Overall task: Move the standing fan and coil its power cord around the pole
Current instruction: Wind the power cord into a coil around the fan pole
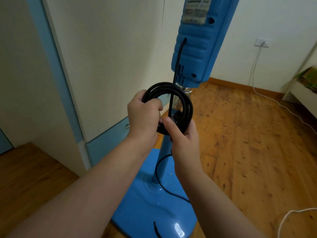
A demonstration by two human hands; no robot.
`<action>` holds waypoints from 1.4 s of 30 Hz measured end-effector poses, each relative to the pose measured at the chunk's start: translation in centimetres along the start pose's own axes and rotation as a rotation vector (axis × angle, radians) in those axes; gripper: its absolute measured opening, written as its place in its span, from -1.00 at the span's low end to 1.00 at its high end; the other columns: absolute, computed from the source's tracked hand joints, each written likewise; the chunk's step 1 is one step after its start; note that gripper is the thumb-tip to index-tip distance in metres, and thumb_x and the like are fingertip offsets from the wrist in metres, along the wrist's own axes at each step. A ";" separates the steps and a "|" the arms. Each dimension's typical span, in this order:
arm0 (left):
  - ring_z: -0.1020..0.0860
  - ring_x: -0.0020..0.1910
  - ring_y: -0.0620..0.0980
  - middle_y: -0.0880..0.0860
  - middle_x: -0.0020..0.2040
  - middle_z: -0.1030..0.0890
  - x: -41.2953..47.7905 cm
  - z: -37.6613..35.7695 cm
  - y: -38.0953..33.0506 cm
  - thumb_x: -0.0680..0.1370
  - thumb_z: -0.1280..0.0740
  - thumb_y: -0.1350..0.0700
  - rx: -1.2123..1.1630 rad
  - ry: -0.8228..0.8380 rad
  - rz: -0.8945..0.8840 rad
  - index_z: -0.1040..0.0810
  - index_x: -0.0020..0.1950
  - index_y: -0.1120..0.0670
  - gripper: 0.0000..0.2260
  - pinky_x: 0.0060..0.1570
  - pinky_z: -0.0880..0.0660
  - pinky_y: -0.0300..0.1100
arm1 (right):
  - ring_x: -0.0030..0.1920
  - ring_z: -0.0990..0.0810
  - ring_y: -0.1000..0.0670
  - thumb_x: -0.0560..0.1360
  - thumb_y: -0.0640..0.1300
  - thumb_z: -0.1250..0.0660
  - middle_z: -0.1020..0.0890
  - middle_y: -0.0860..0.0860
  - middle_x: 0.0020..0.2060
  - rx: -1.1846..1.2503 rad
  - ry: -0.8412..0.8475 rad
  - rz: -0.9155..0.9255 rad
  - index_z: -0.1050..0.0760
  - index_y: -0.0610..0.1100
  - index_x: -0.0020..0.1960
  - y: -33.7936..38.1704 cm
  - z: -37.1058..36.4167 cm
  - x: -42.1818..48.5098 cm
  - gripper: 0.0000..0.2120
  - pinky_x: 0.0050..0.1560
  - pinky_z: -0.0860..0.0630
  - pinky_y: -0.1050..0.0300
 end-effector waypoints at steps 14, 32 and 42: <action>-0.23 -0.61 -0.12 -0.05 -0.57 -0.34 -1.4 -1.9 0.9 0.35 -0.13 0.42 -0.225 0.072 0.086 -0.37 -0.41 0.08 -0.74 -0.59 -0.23 -0.27 | -0.17 -0.40 0.30 0.32 -0.10 -0.30 -0.41 0.08 -0.16 -0.376 -0.237 0.508 -0.40 -0.17 0.03 5.0 1.0 -1.0 -0.69 -0.20 -0.35 0.49; -0.55 -0.21 0.04 0.05 -0.30 -0.55 0.6 -1.7 -0.2 0.41 -0.32 0.29 0.258 0.332 0.133 -0.50 -0.23 0.09 -0.89 -0.11 -0.48 -0.01 | -0.16 -0.55 0.10 0.44 -0.29 -0.29 -0.53 0.13 -0.21 -0.082 0.054 0.212 -0.37 -0.02 0.05 3.1 1.5 1.0 -0.74 -0.14 -0.57 0.18; -0.36 -0.28 0.03 -0.08 -0.34 -0.26 -2.2 -3.9 -1.4 0.35 -0.27 0.27 1.564 0.760 -0.668 -0.21 -0.10 0.03 -0.71 -0.37 -0.21 -0.13 | -0.17 -0.55 -0.10 0.41 -0.35 -0.21 -0.56 -0.15 -0.13 -0.817 0.593 0.288 -0.25 -0.18 0.17 3.5 -0.9 0.9 -0.64 -0.20 -0.49 -0.13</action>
Point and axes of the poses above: each hand's wrist, its own x-axis towards the middle knuckle, its own z-axis out of the back of the hand, y = z × x, the point moved 6 cm from there along x, towards the middle knuckle
